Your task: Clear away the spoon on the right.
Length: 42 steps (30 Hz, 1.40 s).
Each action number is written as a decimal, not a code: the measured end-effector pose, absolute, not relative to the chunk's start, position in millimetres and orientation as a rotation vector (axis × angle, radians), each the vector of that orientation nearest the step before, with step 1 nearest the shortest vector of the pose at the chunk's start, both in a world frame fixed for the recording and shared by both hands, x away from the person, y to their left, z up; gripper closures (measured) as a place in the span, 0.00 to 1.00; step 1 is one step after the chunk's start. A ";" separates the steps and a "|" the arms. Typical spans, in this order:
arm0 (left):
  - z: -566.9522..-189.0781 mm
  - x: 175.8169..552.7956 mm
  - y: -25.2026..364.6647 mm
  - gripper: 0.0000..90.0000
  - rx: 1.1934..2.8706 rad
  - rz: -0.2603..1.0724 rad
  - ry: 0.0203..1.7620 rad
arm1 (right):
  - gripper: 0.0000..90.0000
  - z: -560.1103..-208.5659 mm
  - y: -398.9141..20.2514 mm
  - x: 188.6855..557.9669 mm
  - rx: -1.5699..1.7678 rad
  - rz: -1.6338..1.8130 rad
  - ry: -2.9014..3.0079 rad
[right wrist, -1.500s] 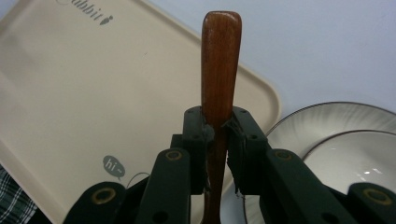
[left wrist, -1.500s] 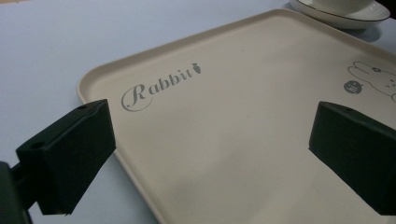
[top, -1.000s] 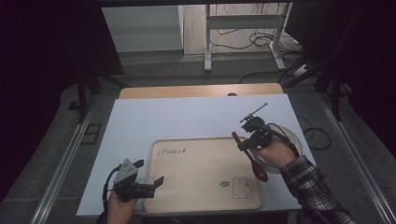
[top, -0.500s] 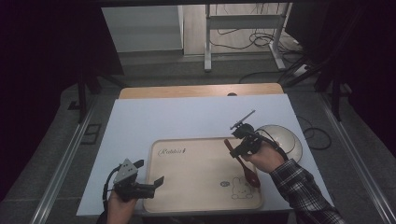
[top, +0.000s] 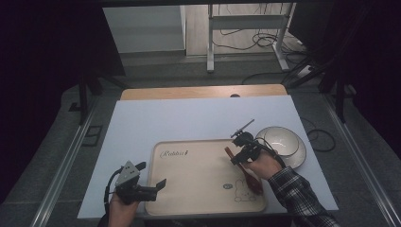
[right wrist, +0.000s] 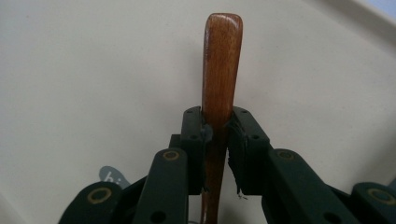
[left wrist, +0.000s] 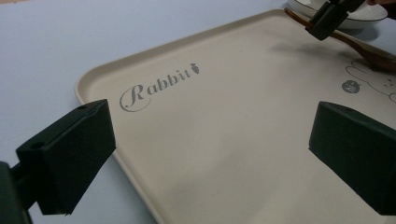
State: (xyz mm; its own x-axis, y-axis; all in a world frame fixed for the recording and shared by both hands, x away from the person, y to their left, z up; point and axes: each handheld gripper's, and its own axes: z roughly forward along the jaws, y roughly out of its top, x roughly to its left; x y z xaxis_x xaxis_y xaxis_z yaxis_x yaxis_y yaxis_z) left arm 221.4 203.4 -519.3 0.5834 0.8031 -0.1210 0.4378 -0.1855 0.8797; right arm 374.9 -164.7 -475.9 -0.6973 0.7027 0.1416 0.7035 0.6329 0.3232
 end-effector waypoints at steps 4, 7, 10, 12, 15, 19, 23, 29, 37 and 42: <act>-519.3 221.4 203.4 0.00 1.818 0.459 1.012 | 0.76 -474.3 -166.3 373.5 -1.210 -0.589 -2.860; -519.3 221.4 203.2 0.00 1.819 0.459 1.011 | 0.73 -471.3 -167.9 369.7 -1.184 -0.627 -2.895; -519.3 221.4 203.2 0.00 1.819 0.460 1.011 | 0.71 -470.5 -168.4 367.2 -1.158 -0.659 -2.911; -519.3 221.4 203.1 0.00 1.820 0.461 1.011 | 0.69 -470.2 -168.4 364.7 -1.138 -0.693 -2.929; -519.3 221.4 203.0 0.00 1.820 0.461 1.011 | 0.64 -470.4 -167.3 361.0 -1.109 -0.749 -2.949; -519.2 221.3 203.1 0.00 1.819 0.461 1.010 | 0.72 -473.0 -166.1 357.7 -1.084 -0.793 -2.963; -519.2 221.3 203.1 0.00 1.819 0.461 1.010 | 0.87 -478.1 -164.8 354.4 -1.045 -0.819 -2.976; -519.2 221.3 203.2 0.00 1.818 0.462 1.010 | 1.00 -486.7 -164.6 351.4 -1.015 -0.855 -2.985; -518.8 221.1 202.7 0.00 1.819 0.465 1.008 | 1.00 -496.9 -165.9 349.9 -0.991 -0.849 -2.987; -518.7 221.1 203.3 0.00 1.815 0.464 1.010 | 1.00 -500.5 -167.4 349.3 -1.003 -0.831 -3.002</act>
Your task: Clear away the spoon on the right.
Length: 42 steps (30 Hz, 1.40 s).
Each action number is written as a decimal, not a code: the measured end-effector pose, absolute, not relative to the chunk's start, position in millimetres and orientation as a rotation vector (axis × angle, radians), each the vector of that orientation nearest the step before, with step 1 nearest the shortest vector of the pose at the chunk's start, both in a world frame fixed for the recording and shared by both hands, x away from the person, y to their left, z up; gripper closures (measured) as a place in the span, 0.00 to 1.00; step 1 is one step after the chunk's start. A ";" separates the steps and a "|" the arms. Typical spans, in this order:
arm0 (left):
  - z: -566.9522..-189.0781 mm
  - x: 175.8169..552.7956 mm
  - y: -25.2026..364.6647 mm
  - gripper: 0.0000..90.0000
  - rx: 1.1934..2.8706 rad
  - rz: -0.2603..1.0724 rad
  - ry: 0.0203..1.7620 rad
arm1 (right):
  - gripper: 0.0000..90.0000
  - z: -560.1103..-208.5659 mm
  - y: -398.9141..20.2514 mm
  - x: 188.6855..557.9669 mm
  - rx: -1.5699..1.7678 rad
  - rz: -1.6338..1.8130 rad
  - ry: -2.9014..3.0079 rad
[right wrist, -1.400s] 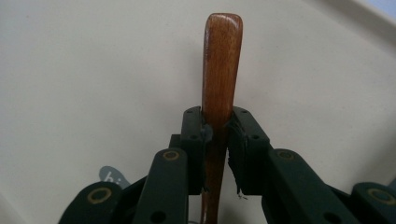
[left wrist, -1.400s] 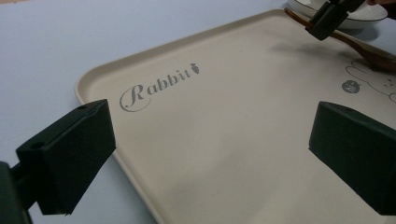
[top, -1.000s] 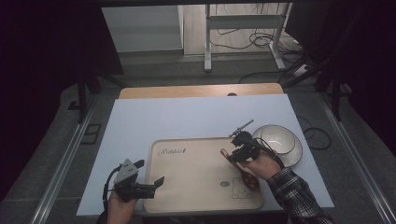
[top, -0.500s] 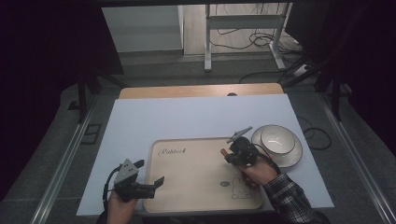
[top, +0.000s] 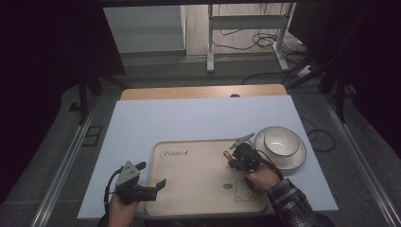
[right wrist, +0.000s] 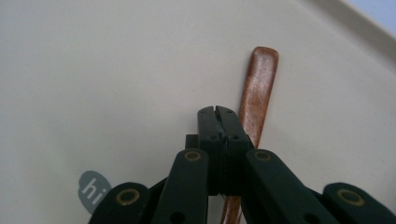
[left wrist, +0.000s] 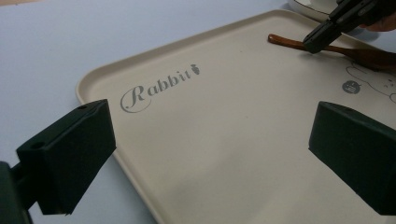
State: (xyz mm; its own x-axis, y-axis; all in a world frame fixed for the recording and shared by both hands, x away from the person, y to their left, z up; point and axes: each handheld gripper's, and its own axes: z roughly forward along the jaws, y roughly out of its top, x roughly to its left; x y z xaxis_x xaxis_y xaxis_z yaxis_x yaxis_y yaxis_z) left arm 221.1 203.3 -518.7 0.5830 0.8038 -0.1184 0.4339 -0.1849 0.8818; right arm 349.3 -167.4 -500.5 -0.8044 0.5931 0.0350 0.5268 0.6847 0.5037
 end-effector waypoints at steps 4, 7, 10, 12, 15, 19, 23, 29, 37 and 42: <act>-518.7 221.1 203.4 0.00 1.815 0.464 1.010 | 1.00 -501.5 -171.3 350.1 0.948 0.763 2.751; -518.6 221.1 203.7 0.00 1.813 0.465 1.011 | 1.00 -502.3 -174.3 351.3 0.965 0.760 2.746; -518.7 221.2 203.7 0.00 1.813 0.465 1.012 | 1.00 -503.5 -177.2 352.9 0.984 0.760 2.736; -518.7 221.2 203.7 0.00 1.813 0.465 1.012 | 1.00 -503.6 -179.4 354.0 0.994 0.762 2.730; -518.7 221.2 203.8 0.00 1.813 0.465 1.013 | 1.00 -503.5 -182.9 355.9 1.005 0.759 2.715; -518.6 221.1 203.9 0.00 1.813 0.466 1.014 | 1.00 -503.5 -187.6 357.8 1.033 0.762 2.699; -518.6 221.1 203.9 0.00 1.814 0.466 1.014 | 1.00 -503.6 -192.0 359.8 1.055 0.764 2.681; -518.6 221.0 203.9 0.00 1.814 0.467 1.015 | 1.00 -503.4 -197.9 362.5 1.081 0.763 2.660; -518.7 221.1 204.0 0.00 1.815 0.469 1.017 | 1.00 -502.3 -204.4 364.5 1.106 0.762 2.639; -518.6 221.0 204.0 0.00 1.815 0.470 1.017 | 1.00 -501.9 -207.4 365.2 1.118 0.764 2.625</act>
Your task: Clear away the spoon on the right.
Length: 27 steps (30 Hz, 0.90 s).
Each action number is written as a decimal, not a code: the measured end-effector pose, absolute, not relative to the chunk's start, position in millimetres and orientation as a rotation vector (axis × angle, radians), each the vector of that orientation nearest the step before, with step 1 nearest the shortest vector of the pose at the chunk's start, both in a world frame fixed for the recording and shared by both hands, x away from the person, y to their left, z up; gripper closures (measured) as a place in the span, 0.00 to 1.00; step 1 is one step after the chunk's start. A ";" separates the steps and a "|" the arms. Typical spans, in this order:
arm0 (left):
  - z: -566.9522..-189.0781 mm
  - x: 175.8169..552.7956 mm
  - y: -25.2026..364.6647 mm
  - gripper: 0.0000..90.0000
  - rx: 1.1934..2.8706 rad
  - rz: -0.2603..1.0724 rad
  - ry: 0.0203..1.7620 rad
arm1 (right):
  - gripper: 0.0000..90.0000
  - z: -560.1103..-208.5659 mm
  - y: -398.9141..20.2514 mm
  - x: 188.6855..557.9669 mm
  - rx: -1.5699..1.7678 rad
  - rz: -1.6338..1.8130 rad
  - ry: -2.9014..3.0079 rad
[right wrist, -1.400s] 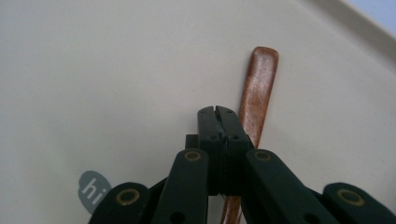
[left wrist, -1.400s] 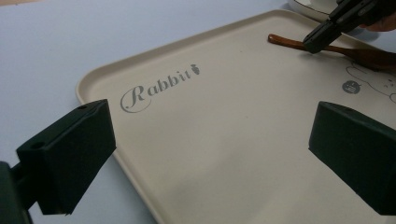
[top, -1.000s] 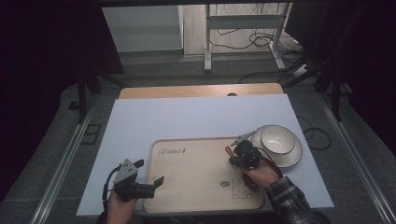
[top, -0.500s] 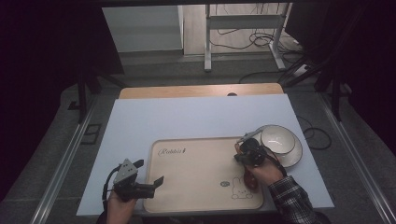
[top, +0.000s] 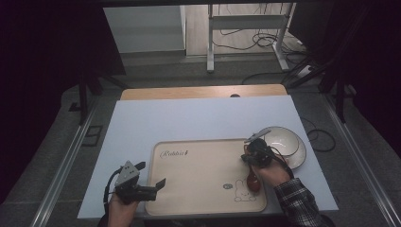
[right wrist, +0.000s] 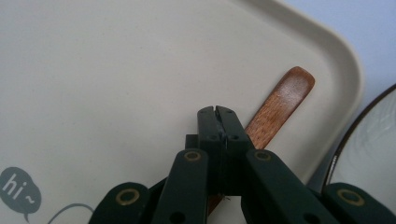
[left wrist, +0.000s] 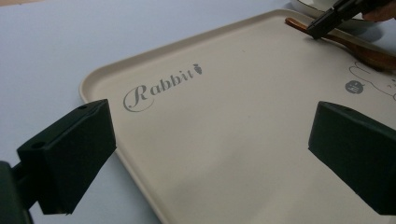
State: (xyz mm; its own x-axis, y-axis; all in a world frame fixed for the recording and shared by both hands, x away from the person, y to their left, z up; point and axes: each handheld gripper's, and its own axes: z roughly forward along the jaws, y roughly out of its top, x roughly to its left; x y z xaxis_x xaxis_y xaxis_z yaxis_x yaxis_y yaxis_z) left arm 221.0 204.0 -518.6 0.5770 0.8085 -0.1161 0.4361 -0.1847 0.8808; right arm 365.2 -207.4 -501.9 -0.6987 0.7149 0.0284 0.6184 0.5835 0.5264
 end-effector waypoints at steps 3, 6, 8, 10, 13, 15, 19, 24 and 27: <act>-518.6 221.0 204.0 0.00 1.816 0.470 1.017 | 1.00 -501.8 -207.9 365.2 1.117 0.763 2.624; -518.6 221.0 204.1 0.00 1.816 0.471 1.017 | 0.98 -501.0 -207.5 364.4 1.103 0.772 2.619; -518.6 221.1 204.3 0.00 1.816 0.471 1.018 | 0.96 -500.3 -207.3 363.9 1.091 0.774 2.612; -518.5 221.0 204.3 0.00 1.814 0.470 1.018 | 0.94 -499.6 -207.4 363.4 1.084 0.774 2.606; -518.5 221.0 204.3 0.00 1.813 0.470 1.019 | 0.93 -499.2 -207.7 363.0 1.081 0.778 2.602; -518.5 221.0 204.4 0.00 1.812 0.468 1.019 | 0.92 -498.3 -208.1 362.4 1.078 0.790 2.605; -518.4 221.0 204.6 0.00 1.810 0.467 1.018 | 0.91 -496.1 -208.6 361.2 1.073 0.812 2.602; -518.4 220.9 204.6 0.00 1.810 0.466 1.018 | 0.89 -492.4 -208.8 358.5 1.059 0.833 2.597; -518.4 220.9 204.7 0.00 1.809 0.464 1.019 | 0.87 -490.2 -209.0 356.7 1.056 0.845 2.590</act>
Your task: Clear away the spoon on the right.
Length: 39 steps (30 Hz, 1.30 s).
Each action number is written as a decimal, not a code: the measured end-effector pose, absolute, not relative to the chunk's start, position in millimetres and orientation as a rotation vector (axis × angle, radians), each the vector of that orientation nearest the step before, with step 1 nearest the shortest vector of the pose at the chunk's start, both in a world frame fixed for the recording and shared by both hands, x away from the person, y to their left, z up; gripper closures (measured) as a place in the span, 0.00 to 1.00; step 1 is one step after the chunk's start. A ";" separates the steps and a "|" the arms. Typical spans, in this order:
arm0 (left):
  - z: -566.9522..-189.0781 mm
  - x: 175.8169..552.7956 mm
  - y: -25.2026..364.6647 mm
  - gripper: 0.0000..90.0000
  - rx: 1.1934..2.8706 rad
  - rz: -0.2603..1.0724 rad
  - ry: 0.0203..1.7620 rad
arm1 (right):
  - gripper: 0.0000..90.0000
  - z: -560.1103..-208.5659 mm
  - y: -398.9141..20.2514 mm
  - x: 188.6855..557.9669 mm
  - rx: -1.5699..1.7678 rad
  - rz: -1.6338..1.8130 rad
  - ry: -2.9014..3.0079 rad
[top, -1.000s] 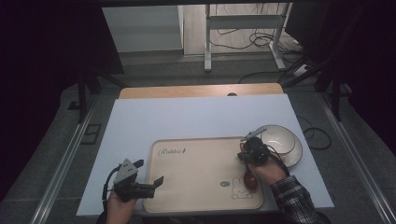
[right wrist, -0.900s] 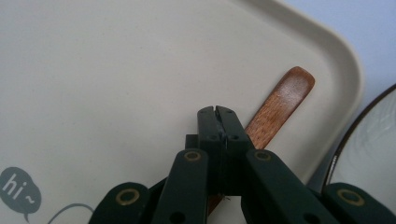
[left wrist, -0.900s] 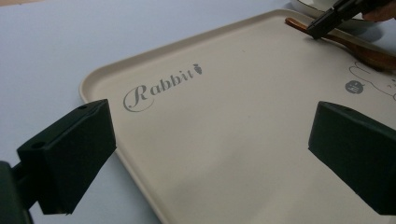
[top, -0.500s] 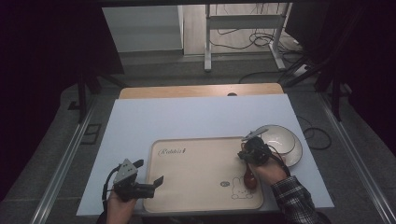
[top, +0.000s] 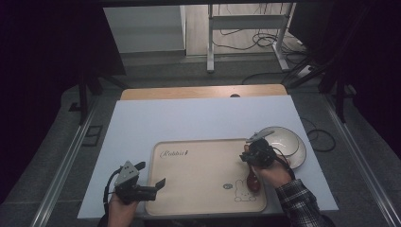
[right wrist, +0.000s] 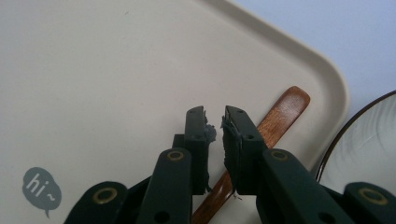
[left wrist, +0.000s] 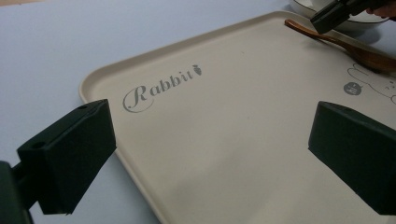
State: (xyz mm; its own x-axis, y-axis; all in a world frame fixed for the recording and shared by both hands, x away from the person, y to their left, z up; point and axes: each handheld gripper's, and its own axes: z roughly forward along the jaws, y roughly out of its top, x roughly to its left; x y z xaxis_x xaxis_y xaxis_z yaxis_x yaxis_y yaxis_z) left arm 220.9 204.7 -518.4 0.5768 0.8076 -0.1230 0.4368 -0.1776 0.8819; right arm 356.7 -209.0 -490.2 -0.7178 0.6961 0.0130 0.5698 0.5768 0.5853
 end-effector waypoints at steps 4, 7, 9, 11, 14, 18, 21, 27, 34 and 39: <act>-518.4 220.9 204.6 0.00 1.809 0.464 1.018 | 0.83 -487.5 -209.5 354.5 1.046 0.859 2.581; -518.4 220.9 204.7 0.00 1.809 0.464 1.018 | 0.81 -486.0 -209.7 353.1 1.043 0.865 2.578; -518.3 220.9 204.7 0.00 1.809 0.464 1.018 | 0.80 -485.1 -210.1 352.2 1.038 0.876 2.574; -518.3 220.8 204.8 0.00 1.809 0.464 1.018 | 0.79 -483.7 -210.5 351.1 1.032 0.884 2.570; -518.3 220.8 204.7 0.00 1.809 0.465 1.017 | 0.76 -482.3 -210.7 348.8 1.034 0.899 2.565; -518.3 220.8 204.8 0.00 1.808 0.464 1.018 | 0.73 -480.6 -211.0 346.1 1.030 0.914 2.564; -518.4 220.8 204.9 0.00 1.809 0.464 1.018 | 0.70 -478.7 -211.7 344.3 1.038 0.950 2.566; -518.4 220.8 204.9 0.00 1.809 0.463 1.018 | 0.64 -475.4 -213.1 338.8 1.029 0.985 2.555; -518.5 220.9 204.5 0.00 1.810 0.460 1.016 | 0.55 -472.8 -216.3 334.3 1.015 1.011 2.530; -518.6 221.0 204.6 0.00 1.812 0.459 1.014 | 0.49 -470.8 -219.4 331.7 1.006 1.033 2.512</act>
